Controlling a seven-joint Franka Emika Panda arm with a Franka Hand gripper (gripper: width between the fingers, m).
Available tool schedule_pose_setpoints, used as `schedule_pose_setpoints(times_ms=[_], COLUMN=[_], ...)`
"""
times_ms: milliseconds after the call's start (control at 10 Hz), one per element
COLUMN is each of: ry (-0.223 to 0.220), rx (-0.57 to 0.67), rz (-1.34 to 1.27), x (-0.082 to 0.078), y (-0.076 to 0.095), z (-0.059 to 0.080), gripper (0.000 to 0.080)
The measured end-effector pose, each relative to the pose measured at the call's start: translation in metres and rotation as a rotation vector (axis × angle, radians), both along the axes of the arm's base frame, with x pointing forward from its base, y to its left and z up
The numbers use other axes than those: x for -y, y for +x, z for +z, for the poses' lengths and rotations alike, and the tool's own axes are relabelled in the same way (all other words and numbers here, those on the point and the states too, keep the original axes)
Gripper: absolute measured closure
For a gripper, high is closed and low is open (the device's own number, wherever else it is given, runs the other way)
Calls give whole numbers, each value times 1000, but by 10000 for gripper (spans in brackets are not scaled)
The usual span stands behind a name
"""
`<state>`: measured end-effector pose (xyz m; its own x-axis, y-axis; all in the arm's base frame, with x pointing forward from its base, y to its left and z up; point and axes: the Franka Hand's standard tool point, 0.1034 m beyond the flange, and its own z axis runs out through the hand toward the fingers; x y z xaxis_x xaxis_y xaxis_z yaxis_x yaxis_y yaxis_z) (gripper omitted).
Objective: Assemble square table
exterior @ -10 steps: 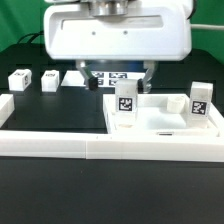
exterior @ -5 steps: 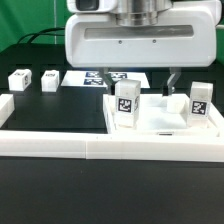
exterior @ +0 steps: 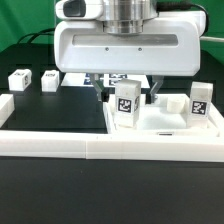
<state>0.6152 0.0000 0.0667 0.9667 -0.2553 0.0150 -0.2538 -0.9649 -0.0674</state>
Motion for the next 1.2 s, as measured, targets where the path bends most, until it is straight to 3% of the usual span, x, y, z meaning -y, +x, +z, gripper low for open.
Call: schedule_pose_setpoints(times_ms=[200,600,900,1200], ry=[7,15,5,35], rx=[-7,-21,-23,-42], rz=[-123,-410,-800,-1177], x=[-1,-1,-5,-6], y=[0,0,-1,3], z=[0,0,-1,-2], gripper=[514,512,512,512])
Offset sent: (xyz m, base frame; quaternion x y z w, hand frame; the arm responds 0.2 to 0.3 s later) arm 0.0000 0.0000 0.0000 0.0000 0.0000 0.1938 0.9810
